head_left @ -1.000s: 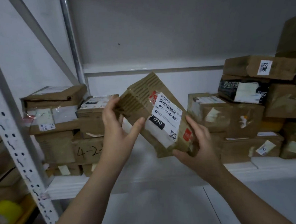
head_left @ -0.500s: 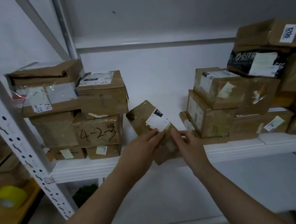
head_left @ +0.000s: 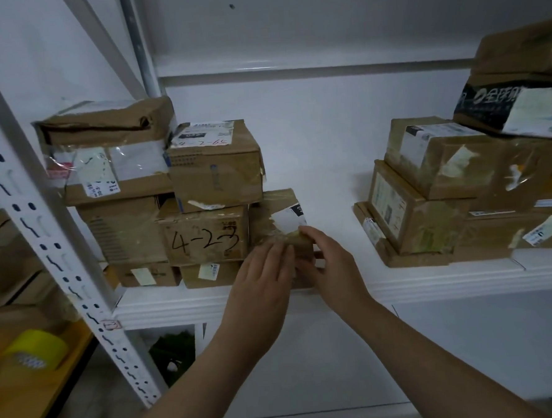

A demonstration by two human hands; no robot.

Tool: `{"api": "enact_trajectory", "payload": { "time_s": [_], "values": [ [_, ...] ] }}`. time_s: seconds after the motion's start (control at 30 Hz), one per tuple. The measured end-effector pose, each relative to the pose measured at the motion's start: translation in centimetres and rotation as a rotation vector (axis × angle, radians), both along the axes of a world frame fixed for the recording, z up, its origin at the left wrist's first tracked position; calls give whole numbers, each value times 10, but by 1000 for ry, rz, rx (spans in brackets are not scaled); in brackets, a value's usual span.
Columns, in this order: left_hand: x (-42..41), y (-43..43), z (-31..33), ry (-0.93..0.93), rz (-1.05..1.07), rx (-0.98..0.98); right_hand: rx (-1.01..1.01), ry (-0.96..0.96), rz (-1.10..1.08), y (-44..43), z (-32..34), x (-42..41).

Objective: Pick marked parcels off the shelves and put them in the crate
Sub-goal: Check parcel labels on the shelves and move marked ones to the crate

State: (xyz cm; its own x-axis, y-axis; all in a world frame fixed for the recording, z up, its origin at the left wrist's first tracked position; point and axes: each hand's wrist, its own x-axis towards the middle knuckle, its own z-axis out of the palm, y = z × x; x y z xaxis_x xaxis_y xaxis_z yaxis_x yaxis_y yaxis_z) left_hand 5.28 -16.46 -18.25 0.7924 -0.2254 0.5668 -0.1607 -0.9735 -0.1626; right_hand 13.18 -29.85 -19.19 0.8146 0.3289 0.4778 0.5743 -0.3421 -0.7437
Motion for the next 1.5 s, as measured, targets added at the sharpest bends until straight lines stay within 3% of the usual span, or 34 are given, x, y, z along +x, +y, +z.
{"api": "enact_trajectory", "payload": {
  "time_s": [0.13, 0.27, 0.33, 0.53, 0.7, 0.93, 1.1, 1.27, 1.5],
  "values": [
    [4, 0, 2, 40, 78, 37, -17, 59, 70, 7, 3, 5],
    [4, -5, 12, 54, 89, 13, -242, -1, 69, -7, 8, 6],
    [4, -14, 19, 55, 84, -7, -262, -40, 34, -21, 13, 4],
    [22, -66, 38, 34, 108, -74, -158, -240, -77, -89, 35, 4],
    [39, -127, 50, 0, -17, -96, -122, -385, -226, -157, 64, 12],
    [80, -193, 106, -58, -140, -376, -58, -344, -416, -221, 95, 32],
    [104, -204, 110, 53, -112, -446, -103, -250, -266, -230, 111, 44],
    [95, -202, 99, -30, -190, -539, -115, -236, -199, -219, 103, 51],
    [68, -198, 89, -3, -272, -442, 170, -374, -345, -192, 90, 48]
  ]
}}
